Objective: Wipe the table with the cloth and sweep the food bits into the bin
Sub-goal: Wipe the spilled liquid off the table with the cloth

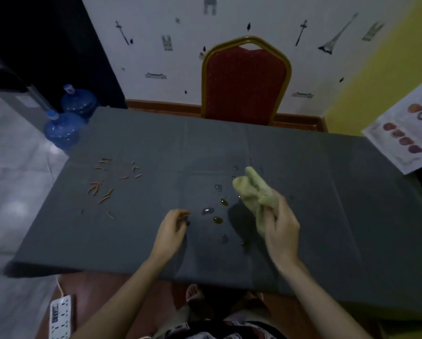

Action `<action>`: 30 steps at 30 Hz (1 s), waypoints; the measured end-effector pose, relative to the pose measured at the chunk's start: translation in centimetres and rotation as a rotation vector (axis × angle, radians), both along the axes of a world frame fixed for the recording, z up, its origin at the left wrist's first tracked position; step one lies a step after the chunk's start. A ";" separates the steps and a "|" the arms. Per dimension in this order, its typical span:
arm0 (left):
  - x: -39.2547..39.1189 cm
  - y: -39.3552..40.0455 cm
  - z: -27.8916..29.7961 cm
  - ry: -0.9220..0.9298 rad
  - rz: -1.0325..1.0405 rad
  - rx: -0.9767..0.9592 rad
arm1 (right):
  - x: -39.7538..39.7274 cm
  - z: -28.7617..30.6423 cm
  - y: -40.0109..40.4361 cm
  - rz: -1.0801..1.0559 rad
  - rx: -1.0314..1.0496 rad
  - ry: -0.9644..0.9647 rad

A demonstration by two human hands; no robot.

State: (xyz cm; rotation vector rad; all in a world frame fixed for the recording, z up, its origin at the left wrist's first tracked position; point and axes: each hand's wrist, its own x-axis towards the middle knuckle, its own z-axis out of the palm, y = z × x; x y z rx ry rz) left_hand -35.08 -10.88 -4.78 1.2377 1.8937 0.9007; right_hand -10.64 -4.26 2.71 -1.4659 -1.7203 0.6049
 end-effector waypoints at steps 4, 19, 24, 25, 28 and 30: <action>-2.4 -1.7 -1.1 0.168 -0.007 -0.034 | -5.0 -2.8 -2.2 0.251 -0.106 -0.041; -4.0 -4.6 -4.3 0.378 -0.068 -0.044 | -12.0 -11.0 -8.3 0.476 -0.218 -0.797; -3.5 -3.0 -4.5 0.477 -0.055 -0.025 | -11.6 -12.0 -8.2 0.458 -0.159 -0.819; -3.4 -2.7 -4.6 0.501 -0.051 -0.026 | -11.4 -12.0 -8.2 0.471 -0.144 -0.802; -2.3 -1.5 -4.7 0.555 -0.033 -0.034 | -9.4 -12.2 -8.0 0.507 -0.109 -0.782; -1.5 -0.7 -4.6 0.573 -0.019 -0.048 | -7.5 -12.2 -7.5 0.518 -0.109 -0.787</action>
